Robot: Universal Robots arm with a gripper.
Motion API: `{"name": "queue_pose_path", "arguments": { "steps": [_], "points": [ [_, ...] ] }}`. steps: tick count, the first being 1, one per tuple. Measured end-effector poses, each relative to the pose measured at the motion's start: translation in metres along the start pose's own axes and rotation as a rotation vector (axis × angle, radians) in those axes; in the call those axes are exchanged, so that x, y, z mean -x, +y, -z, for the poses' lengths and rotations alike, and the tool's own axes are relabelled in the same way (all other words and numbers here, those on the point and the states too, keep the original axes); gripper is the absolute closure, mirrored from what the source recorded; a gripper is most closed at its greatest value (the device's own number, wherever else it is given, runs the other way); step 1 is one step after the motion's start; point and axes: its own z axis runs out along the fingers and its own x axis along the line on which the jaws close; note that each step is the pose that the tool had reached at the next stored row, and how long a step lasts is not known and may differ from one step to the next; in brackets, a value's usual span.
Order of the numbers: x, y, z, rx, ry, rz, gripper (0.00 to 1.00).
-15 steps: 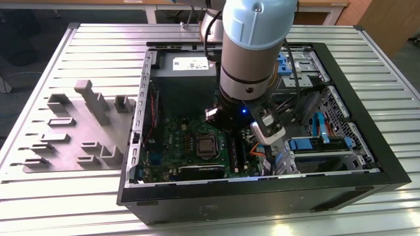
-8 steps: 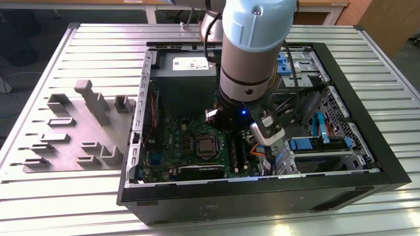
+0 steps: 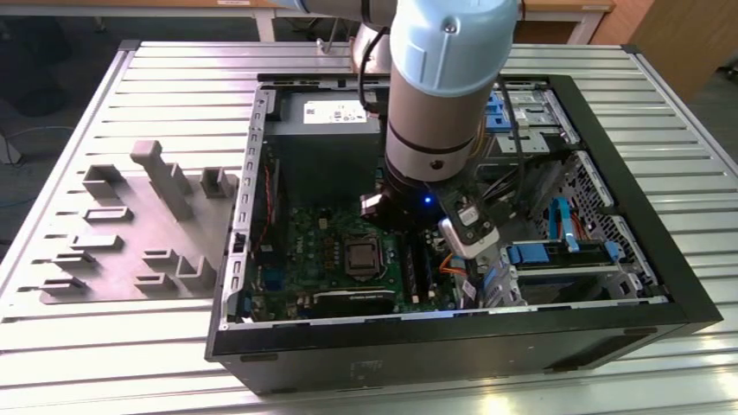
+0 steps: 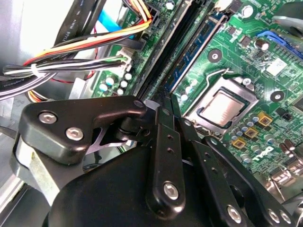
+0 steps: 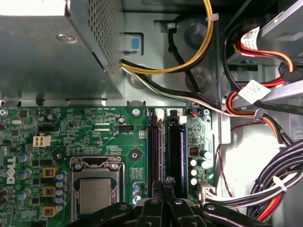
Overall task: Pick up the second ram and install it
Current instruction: 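Insert the second ram into the second slot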
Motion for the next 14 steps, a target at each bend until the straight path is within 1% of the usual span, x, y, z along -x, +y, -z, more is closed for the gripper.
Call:
{"name": "queue_pose_path", "arguments": {
  "steps": [14],
  "points": [
    [-0.0001,-0.0001,-0.0019,0.0009,-0.0003,0.0,0.87]
  ]
}}
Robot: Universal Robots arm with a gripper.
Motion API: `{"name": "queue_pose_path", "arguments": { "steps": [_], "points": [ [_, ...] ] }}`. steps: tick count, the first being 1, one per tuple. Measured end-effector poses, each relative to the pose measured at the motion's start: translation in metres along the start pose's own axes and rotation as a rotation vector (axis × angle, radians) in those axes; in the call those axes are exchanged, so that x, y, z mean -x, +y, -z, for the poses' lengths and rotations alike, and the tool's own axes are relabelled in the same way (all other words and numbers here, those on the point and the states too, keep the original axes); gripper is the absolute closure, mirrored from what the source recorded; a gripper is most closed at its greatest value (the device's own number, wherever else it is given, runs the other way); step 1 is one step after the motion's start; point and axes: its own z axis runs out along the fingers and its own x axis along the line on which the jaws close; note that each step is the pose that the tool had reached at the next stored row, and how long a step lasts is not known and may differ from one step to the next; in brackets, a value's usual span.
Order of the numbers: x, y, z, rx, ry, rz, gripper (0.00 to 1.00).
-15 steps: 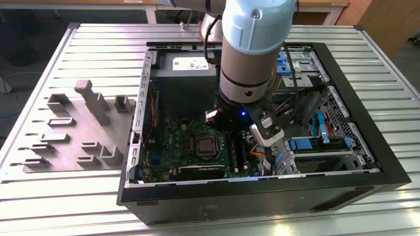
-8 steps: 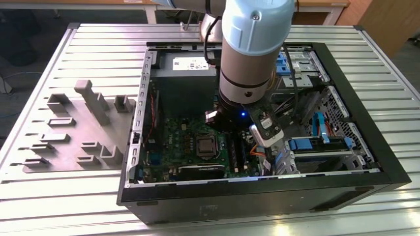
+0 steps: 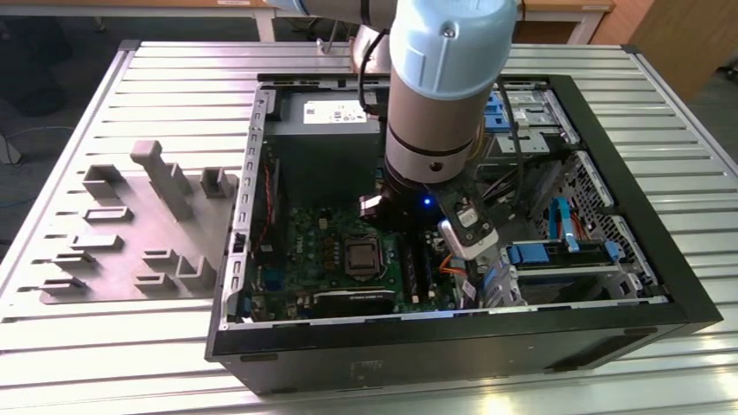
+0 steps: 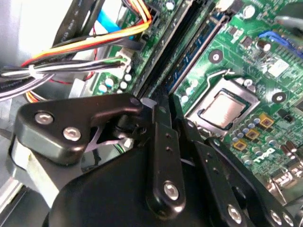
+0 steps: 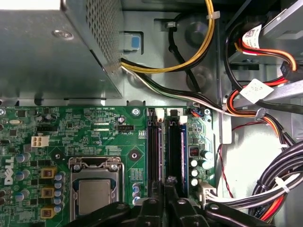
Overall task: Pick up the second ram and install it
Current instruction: 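Insert the second ram into the second slot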
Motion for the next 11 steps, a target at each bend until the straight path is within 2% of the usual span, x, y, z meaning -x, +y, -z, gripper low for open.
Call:
{"name": "queue_pose_path", "arguments": {
  "steps": [1,6,11],
  "points": [
    [0.0,0.0,0.0,0.0,0.0,0.0,0.81],
    [0.0,0.0,0.0016,-0.0011,0.0003,0.0,0.81],
    [0.0005,0.001,0.0123,-0.0007,0.0002,0.0,0.81]
  ]
}}
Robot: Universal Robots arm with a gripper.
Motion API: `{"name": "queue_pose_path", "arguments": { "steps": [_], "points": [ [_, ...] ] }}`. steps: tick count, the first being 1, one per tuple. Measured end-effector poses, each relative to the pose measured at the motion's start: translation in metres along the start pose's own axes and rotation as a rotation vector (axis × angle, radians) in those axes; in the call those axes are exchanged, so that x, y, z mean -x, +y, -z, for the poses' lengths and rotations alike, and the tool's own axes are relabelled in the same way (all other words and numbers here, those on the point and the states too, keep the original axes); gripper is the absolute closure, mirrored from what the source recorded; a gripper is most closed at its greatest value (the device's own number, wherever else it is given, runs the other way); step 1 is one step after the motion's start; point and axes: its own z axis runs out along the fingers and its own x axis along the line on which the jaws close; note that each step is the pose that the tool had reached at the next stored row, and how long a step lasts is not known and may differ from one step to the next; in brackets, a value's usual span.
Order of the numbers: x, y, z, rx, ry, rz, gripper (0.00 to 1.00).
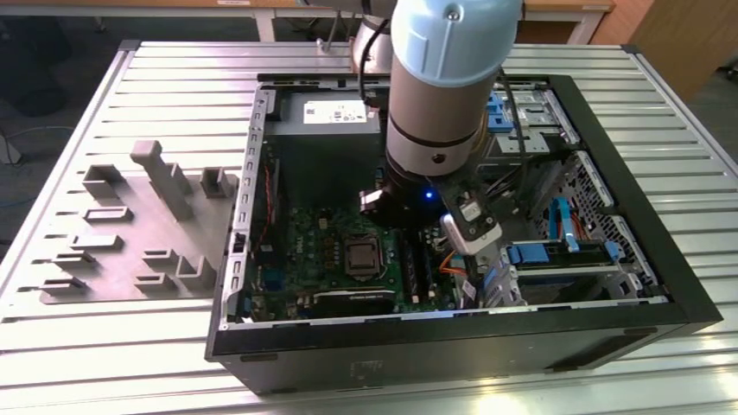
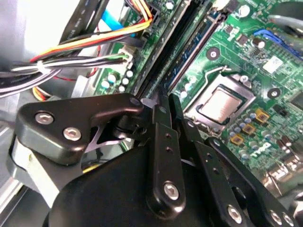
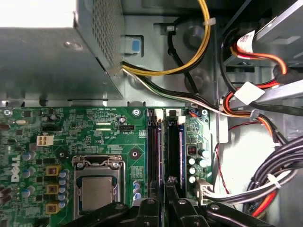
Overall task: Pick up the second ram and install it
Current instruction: 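Insert the second ram into the second slot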
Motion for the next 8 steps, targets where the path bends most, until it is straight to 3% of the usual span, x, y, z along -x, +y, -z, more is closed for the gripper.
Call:
{"name": "queue_pose_path", "arguments": {
  "steps": [8],
  "points": [
    [0.0009,0.0018,0.021,-0.0006,0.0,0.0,0.81]
  ]
}}
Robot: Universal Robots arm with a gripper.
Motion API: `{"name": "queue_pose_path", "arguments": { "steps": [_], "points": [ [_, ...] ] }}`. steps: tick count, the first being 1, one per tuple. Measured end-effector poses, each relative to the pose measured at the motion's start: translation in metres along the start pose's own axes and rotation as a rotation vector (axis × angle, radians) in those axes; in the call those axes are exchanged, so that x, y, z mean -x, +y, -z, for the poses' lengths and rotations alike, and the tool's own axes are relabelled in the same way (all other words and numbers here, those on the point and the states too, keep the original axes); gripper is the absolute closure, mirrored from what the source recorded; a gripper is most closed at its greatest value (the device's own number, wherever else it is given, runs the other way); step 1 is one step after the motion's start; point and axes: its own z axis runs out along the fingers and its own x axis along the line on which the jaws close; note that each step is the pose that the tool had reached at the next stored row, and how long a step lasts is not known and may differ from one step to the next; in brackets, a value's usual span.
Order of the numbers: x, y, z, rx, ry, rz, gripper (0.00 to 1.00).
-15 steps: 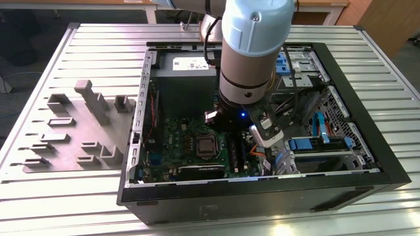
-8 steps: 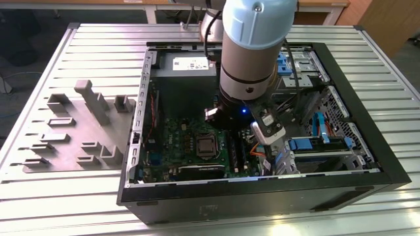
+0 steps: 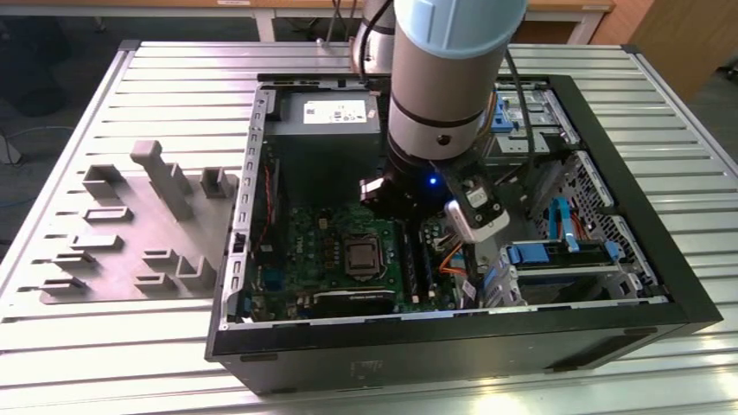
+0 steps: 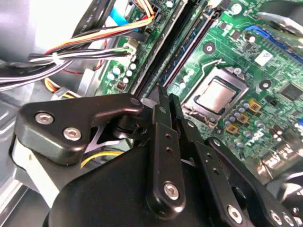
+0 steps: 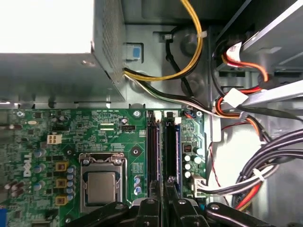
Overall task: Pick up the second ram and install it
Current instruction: 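Insert the second ram into the second slot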
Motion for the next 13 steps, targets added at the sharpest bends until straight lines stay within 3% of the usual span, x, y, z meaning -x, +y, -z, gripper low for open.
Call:
{"name": "queue_pose_path", "arguments": {
  "steps": [5,13],
  "points": [
    [0.0003,0.0007,0.0085,-0.0012,0.0,0.0,0.81],
    [0.0004,0.0008,0.0093,-0.0014,-0.0001,0.0,0.82]
  ]
}}
